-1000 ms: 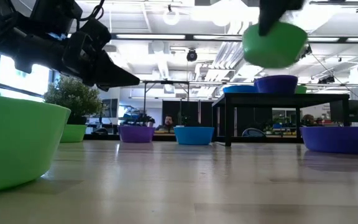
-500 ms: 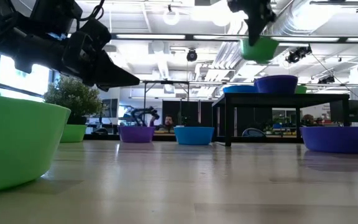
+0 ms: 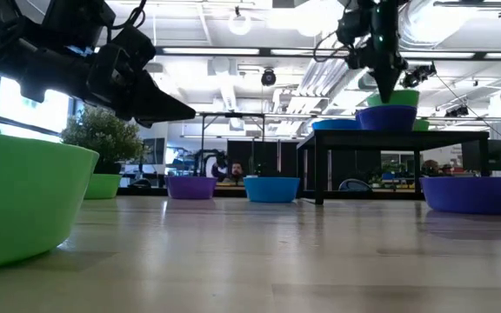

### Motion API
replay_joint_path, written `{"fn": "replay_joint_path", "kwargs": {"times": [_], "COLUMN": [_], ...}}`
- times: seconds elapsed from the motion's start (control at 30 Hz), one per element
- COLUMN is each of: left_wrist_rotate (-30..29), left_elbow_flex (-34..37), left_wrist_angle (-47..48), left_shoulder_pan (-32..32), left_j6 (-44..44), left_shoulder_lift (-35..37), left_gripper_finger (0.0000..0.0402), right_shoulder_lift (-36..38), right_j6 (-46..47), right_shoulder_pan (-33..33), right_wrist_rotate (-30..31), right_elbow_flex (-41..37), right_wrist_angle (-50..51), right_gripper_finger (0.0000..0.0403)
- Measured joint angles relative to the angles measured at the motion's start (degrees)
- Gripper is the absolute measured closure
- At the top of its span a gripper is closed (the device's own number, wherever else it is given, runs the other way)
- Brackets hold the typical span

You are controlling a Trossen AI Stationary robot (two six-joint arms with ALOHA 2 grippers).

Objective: Pick & Place Mini bowls
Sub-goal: Stack the green bowl on top of the green bowl on the shelf

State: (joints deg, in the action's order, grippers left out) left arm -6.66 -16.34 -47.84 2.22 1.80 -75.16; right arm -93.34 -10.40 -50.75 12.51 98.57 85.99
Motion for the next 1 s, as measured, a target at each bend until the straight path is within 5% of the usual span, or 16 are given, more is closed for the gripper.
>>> {"fn": "replay_joint_path", "kwargs": {"times": [0.6,1.0], "left_wrist_rotate": [-0.01,-0.02], "left_elbow_flex": [0.0,0.0], "left_wrist_angle": [-0.02,-0.02], "left_shoulder_pan": [0.0,0.0], "left_j6": [0.02,0.09], "left_shoulder_lift": [0.0,0.0], "left_gripper_finger": [0.0399,0.0399], "right_shoulder_lift": [0.0,0.08], "right_j6": [-1.83,-1.45], "right_shoulder_pan": [-5.54,-5.48], "right_wrist_rotate": [-1.25,1.41], "right_elbow_flex": [-7.65,-5.8], "right_wrist_angle": [-6.67,-6.96], "right_gripper_finger": [0.04,0.0323]}}
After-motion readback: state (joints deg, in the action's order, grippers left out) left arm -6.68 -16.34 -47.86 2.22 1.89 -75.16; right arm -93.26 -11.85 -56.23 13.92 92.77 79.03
